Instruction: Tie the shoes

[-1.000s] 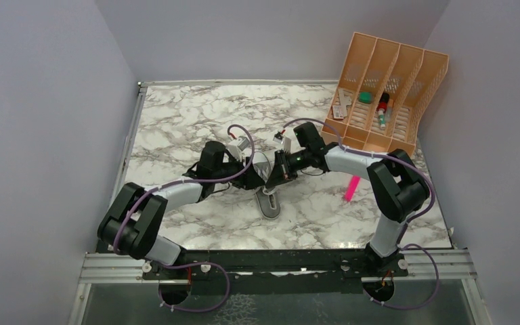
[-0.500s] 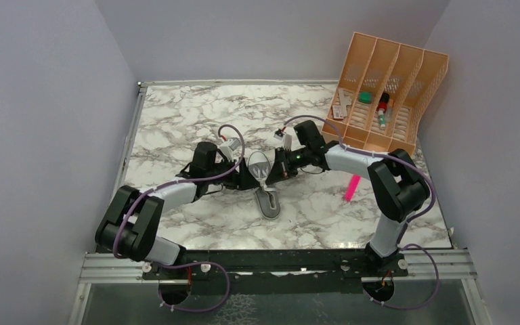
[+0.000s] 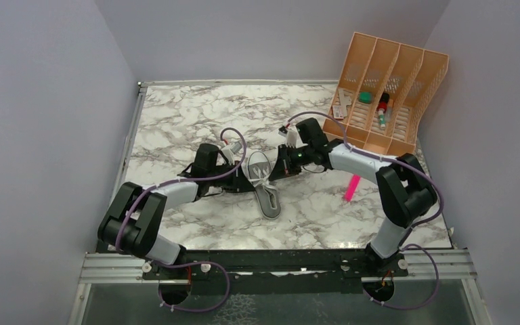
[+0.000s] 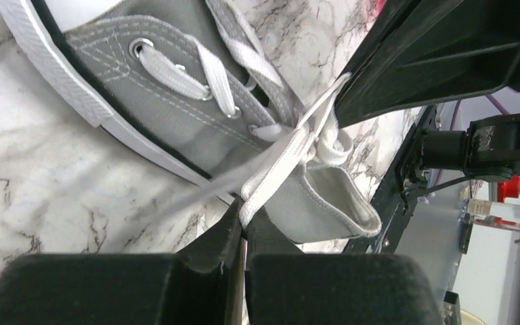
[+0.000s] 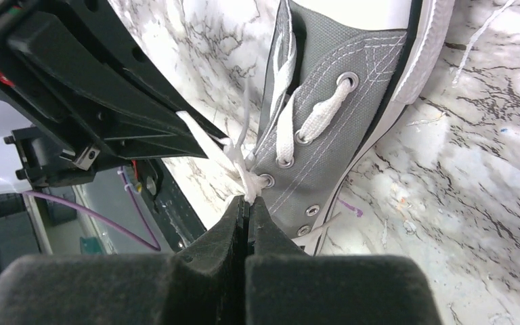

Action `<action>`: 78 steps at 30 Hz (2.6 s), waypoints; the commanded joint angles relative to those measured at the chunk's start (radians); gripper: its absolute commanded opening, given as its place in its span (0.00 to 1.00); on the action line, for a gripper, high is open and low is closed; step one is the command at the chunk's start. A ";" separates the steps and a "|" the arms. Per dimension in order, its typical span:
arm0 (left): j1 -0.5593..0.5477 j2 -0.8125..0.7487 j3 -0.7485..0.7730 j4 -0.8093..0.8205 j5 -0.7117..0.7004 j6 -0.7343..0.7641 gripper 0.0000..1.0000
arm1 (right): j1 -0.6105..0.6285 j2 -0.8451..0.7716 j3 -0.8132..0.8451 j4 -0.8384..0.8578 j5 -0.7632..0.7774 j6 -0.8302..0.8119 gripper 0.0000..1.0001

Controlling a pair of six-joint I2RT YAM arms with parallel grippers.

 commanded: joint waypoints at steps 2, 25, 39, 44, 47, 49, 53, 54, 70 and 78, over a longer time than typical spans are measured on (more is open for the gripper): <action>0.002 -0.056 -0.003 -0.121 -0.016 0.034 0.00 | -0.001 -0.049 0.012 -0.043 0.110 0.031 0.00; 0.002 -0.121 -0.051 -0.292 -0.069 -0.127 0.00 | 0.031 0.110 0.224 -0.368 0.016 -0.252 0.01; 0.002 -0.083 -0.011 -0.261 -0.040 -0.122 0.00 | 0.036 0.120 0.299 -0.414 -0.047 -0.246 0.32; 0.002 -0.085 -0.009 -0.261 -0.038 -0.119 0.00 | 0.032 0.114 0.320 -0.440 -0.042 -0.241 0.39; 0.002 -0.090 -0.017 -0.261 -0.040 -0.120 0.00 | 0.027 0.110 0.302 -0.401 -0.091 -0.233 0.45; 0.002 -0.094 -0.023 -0.258 -0.040 -0.122 0.00 | 0.027 0.128 0.300 -0.381 -0.143 -0.232 0.48; 0.002 -0.100 -0.029 -0.257 -0.042 -0.125 0.00 | 0.027 0.160 0.304 -0.351 -0.190 -0.226 0.49; 0.002 -0.103 -0.029 -0.256 -0.042 -0.125 0.00 | 0.027 0.169 0.307 -0.346 -0.197 -0.225 0.48; 0.002 -0.121 -0.038 -0.249 -0.034 -0.129 0.00 | 0.027 0.201 0.287 -0.290 -0.211 -0.175 0.37; 0.002 -0.124 -0.047 -0.248 -0.031 -0.128 0.00 | 0.027 0.197 0.278 -0.284 -0.191 -0.160 0.19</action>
